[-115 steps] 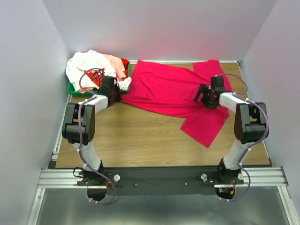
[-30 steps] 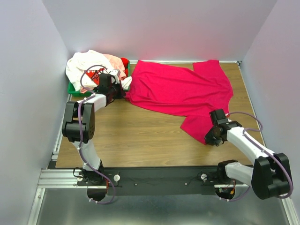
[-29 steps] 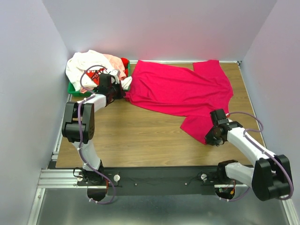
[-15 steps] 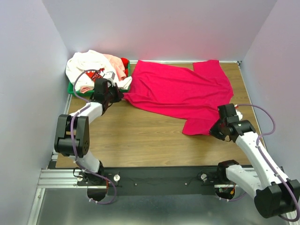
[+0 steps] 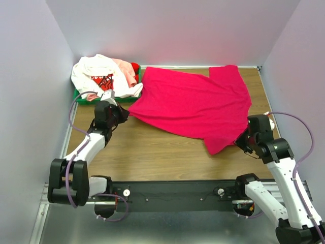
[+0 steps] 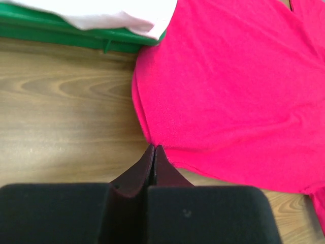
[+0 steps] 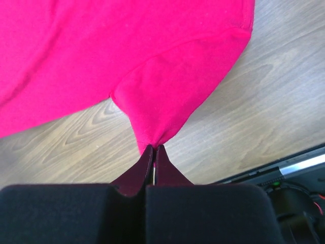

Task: Fold and stack the t-shirts
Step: Fold the tshirt

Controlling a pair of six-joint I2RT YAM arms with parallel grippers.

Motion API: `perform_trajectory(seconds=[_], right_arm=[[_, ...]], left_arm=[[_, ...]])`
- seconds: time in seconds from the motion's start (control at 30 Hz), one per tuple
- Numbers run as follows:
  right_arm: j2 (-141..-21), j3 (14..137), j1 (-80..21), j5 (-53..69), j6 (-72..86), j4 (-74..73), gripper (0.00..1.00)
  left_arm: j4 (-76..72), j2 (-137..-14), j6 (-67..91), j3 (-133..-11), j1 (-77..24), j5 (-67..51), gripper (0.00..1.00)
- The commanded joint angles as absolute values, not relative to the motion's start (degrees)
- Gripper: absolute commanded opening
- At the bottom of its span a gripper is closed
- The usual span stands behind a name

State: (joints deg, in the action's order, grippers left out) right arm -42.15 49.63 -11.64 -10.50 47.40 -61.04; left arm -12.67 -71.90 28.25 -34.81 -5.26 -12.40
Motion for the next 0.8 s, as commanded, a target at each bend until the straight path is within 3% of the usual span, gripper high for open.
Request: perform_trajectory(seconds=[0.0,0.37,0.77], right_arm=[[-39.99,53.34,-11.95,-11.60,46.32,-66.61,0.01],[-36.91,58.45,-11.87,-12.39,45.35,-70.23,0.00],[-44.72,48.25,-11.95,-17.39,45.09,-47.21,0.00]], left_arm=[[-13.27,-66.98,30.58,-31.03,-4.92,-9.75,0.00],[-13.27,-63.19,31.55,-24.35,-5.27,-9.41,0.00],[-16.78,-76.02,29.27,-29.44,-5.36,-11.34,0.00]])
